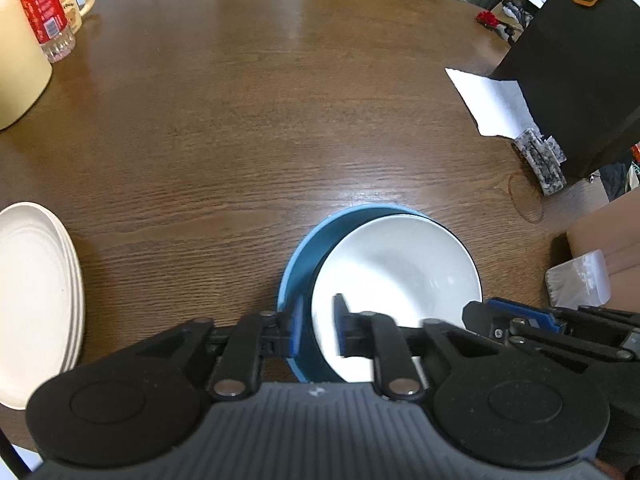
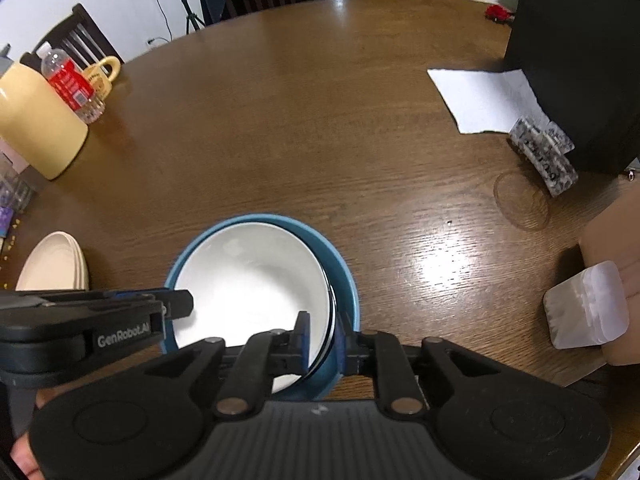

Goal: Organize plates and bowls
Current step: 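Open both grippers to release the white bowl rim, then pull both grippers back and up from the nested bowls, then move both open grippers down to the rim of the nested bowl stack, then close both grippers together on the rim of the bowl stack, then lift the blue bowl stack with both grippers toward the cream plates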

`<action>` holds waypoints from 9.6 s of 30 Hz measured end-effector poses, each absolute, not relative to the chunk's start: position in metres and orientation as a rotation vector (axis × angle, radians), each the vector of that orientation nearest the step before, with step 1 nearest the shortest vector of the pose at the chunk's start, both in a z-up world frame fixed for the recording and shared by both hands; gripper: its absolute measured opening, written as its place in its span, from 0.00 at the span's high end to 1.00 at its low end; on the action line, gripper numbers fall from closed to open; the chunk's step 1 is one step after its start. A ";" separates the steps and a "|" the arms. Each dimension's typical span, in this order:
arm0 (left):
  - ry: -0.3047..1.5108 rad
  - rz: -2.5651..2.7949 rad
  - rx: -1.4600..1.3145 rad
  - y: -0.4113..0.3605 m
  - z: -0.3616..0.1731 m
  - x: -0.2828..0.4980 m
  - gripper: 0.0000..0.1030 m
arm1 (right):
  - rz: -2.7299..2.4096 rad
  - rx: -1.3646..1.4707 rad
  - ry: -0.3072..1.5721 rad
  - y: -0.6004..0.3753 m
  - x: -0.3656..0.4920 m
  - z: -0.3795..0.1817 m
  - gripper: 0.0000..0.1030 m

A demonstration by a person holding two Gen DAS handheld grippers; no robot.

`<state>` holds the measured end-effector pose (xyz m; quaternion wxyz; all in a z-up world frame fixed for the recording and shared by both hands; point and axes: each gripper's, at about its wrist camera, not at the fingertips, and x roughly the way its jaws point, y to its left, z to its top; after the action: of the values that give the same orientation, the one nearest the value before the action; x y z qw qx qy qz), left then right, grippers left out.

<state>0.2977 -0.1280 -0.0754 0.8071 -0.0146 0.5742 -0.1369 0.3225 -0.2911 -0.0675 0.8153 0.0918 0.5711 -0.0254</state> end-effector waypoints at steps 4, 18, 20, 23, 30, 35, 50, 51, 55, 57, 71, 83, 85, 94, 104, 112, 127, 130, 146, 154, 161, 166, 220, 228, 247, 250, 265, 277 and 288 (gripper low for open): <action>1.195 -0.292 -0.036 -0.118 -0.064 0.290 0.53 | -0.048 0.195 1.189 -0.292 0.310 -0.056 0.69; 1.099 -0.299 -0.058 -0.072 -0.055 0.234 0.00 | -0.030 0.179 1.125 -0.282 0.247 -0.036 0.01; 1.099 -0.287 -0.059 -0.066 -0.056 0.224 0.00 | -0.025 0.160 1.120 -0.279 0.238 -0.036 0.00; 1.105 -0.257 -0.053 -0.055 -0.058 0.212 0.00 | -0.022 0.134 1.117 -0.274 0.227 -0.038 0.00; 1.108 -0.202 -0.061 -0.032 -0.059 0.194 0.00 | -0.012 0.091 1.126 -0.257 0.209 -0.040 0.00; 1.121 -0.201 -0.063 -0.018 -0.062 0.189 0.00 | -0.006 0.055 1.110 -0.239 0.201 -0.039 0.00; 1.153 -0.281 -0.041 0.019 -0.068 0.214 0.00 | -0.098 0.068 1.144 -0.199 0.219 -0.038 0.00; 1.155 -0.290 -0.039 0.020 -0.068 0.216 0.00 | -0.108 0.076 1.145 -0.199 0.219 -0.038 0.00; 1.168 -0.303 -0.035 0.020 -0.071 0.223 0.00 | -0.135 0.092 1.149 -0.199 0.220 -0.037 0.00; 1.171 -0.306 -0.040 0.018 -0.072 0.226 0.00 | -0.146 0.097 1.151 -0.201 0.222 -0.036 0.00; 1.171 -0.270 -0.070 -0.022 -0.073 0.251 0.00 | -0.073 0.056 1.140 -0.231 0.261 -0.037 0.00; 1.190 -0.259 -0.113 -0.051 -0.077 0.263 0.00 | 0.023 0.041 1.156 -0.273 0.300 -0.044 0.00; 1.197 -0.256 -0.116 -0.055 -0.079 0.266 0.00 | 0.031 0.049 1.162 -0.279 0.304 -0.047 0.00; 1.224 -0.266 -0.119 -0.077 -0.086 0.273 0.00 | 0.054 0.061 1.210 -0.298 0.318 -0.067 0.01; 1.278 -0.230 -0.140 -0.094 -0.101 0.291 0.00 | 0.115 0.065 1.261 -0.314 0.337 -0.090 0.03; 1.324 -0.187 -0.148 -0.104 -0.115 0.302 0.00 | 0.172 0.090 1.325 -0.320 0.350 -0.113 0.06; 1.358 -0.143 -0.181 -0.111 -0.132 0.307 0.01 | 0.209 0.203 1.376 -0.330 0.358 -0.140 0.17; 1.361 -0.138 -0.186 -0.111 -0.134 0.307 0.01 | 0.183 0.227 1.372 -0.335 0.358 -0.144 0.17; 1.417 -0.115 -0.284 -0.100 -0.155 0.308 0.01 | 0.163 0.356 1.374 -0.349 0.363 -0.163 0.11; 1.402 -0.145 -0.305 -0.100 -0.153 0.308 0.10 | 0.201 0.392 1.377 -0.351 0.362 -0.164 0.20; 1.387 -0.196 -0.323 -0.103 -0.149 0.306 0.28 | 0.251 0.415 1.368 -0.349 0.359 -0.162 0.35; 1.380 -0.214 -0.358 -0.101 -0.148 0.305 0.39 | 0.281 0.428 1.369 -0.345 0.360 -0.161 0.44; 1.293 -0.262 -0.231 -0.120 -0.136 0.293 0.57 | 0.374 0.374 1.267 -0.341 0.353 -0.155 0.57; 1.291 -0.254 -0.224 -0.119 -0.134 0.292 0.57 | 0.369 0.386 1.271 -0.339 0.353 -0.155 0.57; 1.310 -0.215 -0.233 -0.110 -0.133 0.293 0.57 | 0.347 0.435 1.318 -0.328 0.359 -0.159 0.58; 1.312 -0.208 -0.238 -0.106 -0.132 0.293 0.57 | 0.347 0.435 1.323 -0.324 0.361 -0.159 0.58; 1.308 -0.184 -0.251 -0.085 -0.125 0.291 0.57 | 0.340 0.439 1.332 -0.309 0.363 -0.154 0.59; 1.291 -0.165 -0.271 -0.065 -0.115 0.293 0.57 | 0.354 0.431 1.325 -0.289 0.368 -0.143 0.59; 1.271 -0.123 -0.302 -0.035 -0.106 0.291 0.57 | 0.394 0.401 1.324 -0.261 0.380 -0.135 0.59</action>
<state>0.2910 -0.0354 -0.1055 0.7924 -0.1404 0.5908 -0.0570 0.3796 -0.2612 -0.1347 0.7522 0.1838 0.6064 0.1806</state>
